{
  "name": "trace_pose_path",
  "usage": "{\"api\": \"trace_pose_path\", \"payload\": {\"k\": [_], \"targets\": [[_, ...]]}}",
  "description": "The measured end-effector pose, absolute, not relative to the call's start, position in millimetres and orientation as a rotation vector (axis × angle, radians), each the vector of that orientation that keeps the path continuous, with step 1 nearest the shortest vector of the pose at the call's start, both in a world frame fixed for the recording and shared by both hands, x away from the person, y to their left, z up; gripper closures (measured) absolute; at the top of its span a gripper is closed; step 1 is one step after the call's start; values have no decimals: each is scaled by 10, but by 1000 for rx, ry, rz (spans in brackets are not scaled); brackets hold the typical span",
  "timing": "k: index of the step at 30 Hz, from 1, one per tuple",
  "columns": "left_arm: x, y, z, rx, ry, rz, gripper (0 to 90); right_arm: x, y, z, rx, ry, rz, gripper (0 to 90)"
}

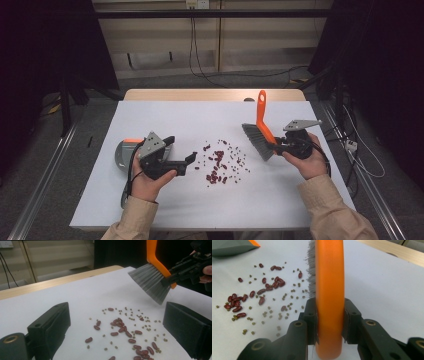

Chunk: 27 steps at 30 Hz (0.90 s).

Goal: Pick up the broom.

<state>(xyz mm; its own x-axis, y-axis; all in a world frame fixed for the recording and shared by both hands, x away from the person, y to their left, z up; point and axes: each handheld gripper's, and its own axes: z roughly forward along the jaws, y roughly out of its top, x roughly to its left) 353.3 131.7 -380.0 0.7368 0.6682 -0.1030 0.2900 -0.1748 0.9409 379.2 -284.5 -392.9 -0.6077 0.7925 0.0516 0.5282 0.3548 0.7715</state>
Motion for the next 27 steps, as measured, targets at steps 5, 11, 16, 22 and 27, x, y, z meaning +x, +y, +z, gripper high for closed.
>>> {"api": "trace_pose_path", "payload": {"k": [5,11,16,22,27], "targets": [[3529,1347,-3825,1763,763,401,75,3826,-2852,-3972,1184,2305,1082,704],[3514,1401,-3855,1760,769,409,75,3859,-2800,-4007,1184,2312,1033,704],[3501,1426,-3876,1752,778,406,75,3890,-2778,-4027,1187,2302,1041,706],[3519,1431,-3886,1751,776,403,75,3916,-2725,-4062,1204,2279,1030,709],[3529,1431,-3891,1750,776,399,75,3937,-2657,-4076,1225,2240,1029,712]]}}
